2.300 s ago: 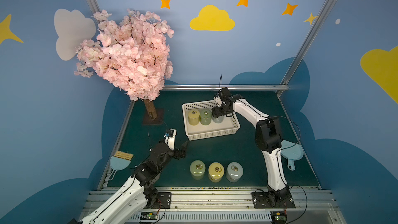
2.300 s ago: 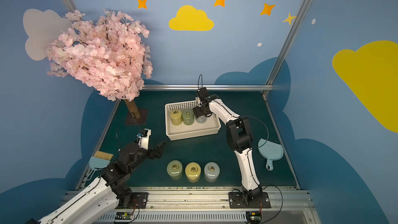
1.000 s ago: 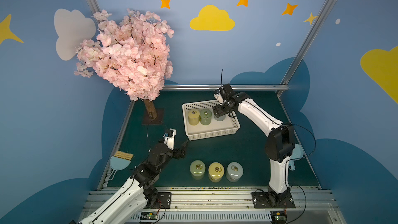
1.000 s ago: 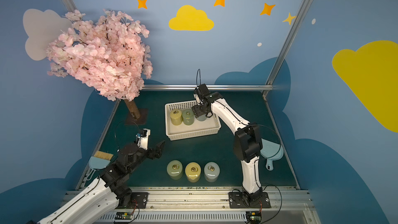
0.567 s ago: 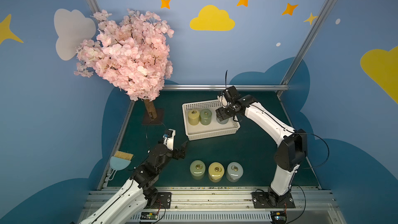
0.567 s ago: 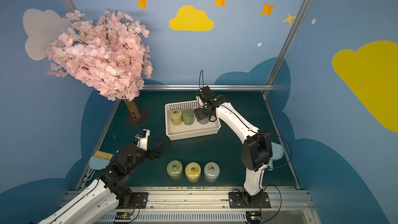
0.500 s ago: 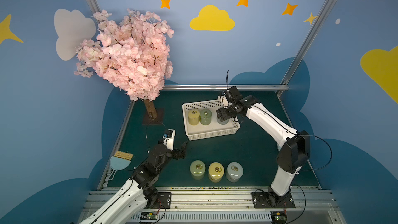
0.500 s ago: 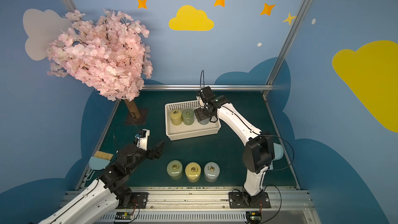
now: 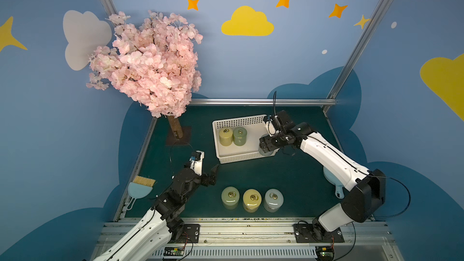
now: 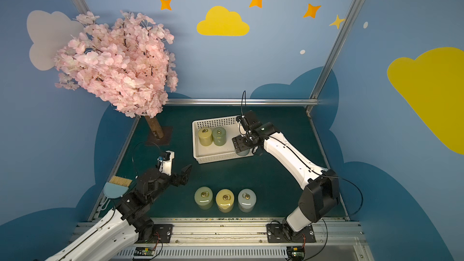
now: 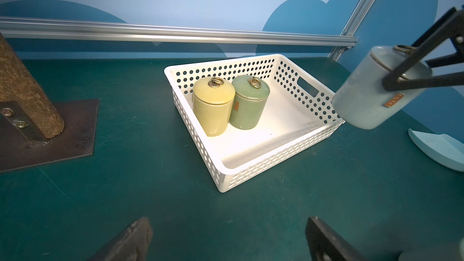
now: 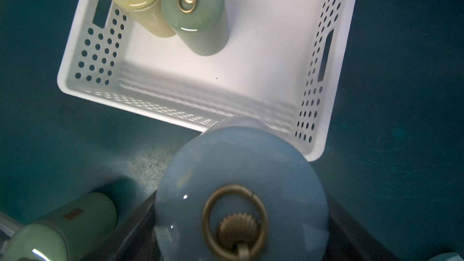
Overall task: Take the tea canister out of the basket
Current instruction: Place the tea canister at the center of the board.
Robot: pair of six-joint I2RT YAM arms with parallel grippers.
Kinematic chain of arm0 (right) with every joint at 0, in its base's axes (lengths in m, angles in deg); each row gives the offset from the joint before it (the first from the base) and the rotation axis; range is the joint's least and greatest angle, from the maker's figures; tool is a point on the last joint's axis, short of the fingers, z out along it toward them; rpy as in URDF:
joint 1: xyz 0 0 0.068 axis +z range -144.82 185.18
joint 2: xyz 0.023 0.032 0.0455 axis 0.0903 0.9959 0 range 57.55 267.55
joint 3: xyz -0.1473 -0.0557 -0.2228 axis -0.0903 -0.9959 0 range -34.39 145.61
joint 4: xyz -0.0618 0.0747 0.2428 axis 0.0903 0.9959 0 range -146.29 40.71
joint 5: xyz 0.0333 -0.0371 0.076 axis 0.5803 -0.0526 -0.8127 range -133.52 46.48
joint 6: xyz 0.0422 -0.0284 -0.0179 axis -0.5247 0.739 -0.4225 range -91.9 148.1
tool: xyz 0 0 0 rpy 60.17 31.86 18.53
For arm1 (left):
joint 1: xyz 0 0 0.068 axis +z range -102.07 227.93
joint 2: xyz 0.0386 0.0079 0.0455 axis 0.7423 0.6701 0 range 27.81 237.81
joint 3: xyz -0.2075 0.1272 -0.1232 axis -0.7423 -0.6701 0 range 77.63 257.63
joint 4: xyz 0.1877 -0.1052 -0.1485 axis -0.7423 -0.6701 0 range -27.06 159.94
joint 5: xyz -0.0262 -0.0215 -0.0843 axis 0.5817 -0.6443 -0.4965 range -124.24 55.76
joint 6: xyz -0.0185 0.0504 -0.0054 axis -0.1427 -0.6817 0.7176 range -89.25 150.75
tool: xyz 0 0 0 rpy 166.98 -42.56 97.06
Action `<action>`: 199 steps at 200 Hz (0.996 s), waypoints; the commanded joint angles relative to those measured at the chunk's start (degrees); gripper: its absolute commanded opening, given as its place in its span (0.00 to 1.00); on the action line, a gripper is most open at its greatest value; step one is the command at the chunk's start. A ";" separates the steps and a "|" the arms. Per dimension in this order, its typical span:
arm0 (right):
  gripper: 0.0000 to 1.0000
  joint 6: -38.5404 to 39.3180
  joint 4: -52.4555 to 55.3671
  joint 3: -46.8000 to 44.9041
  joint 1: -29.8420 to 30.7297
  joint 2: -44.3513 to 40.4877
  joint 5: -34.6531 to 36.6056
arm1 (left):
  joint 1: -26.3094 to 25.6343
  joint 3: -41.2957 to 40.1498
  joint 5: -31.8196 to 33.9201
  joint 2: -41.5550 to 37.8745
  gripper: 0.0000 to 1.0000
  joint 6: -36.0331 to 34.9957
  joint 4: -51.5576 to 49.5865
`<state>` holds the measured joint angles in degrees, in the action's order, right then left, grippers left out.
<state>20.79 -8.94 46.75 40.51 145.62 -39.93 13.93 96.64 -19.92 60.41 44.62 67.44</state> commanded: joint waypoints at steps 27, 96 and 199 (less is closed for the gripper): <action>0.63 -2.52 -4.46 -6.23 1.12 -8.77 -0.66 | 0.25 -0.57 0.77 -0.67 1.00 -0.70 0.83; 0.62 -6.41 -5.25 -13.81 3.31 -15.51 0.44 | 0.24 -0.90 1.01 -1.11 1.00 -0.79 0.92; 0.62 -12.84 -8.16 -22.33 7.09 -18.90 2.63 | 0.26 -0.96 0.96 -0.87 1.00 -0.72 1.18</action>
<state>10.36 -11.89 25.05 46.94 129.29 -38.40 13.93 96.55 -19.22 59.73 44.40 67.44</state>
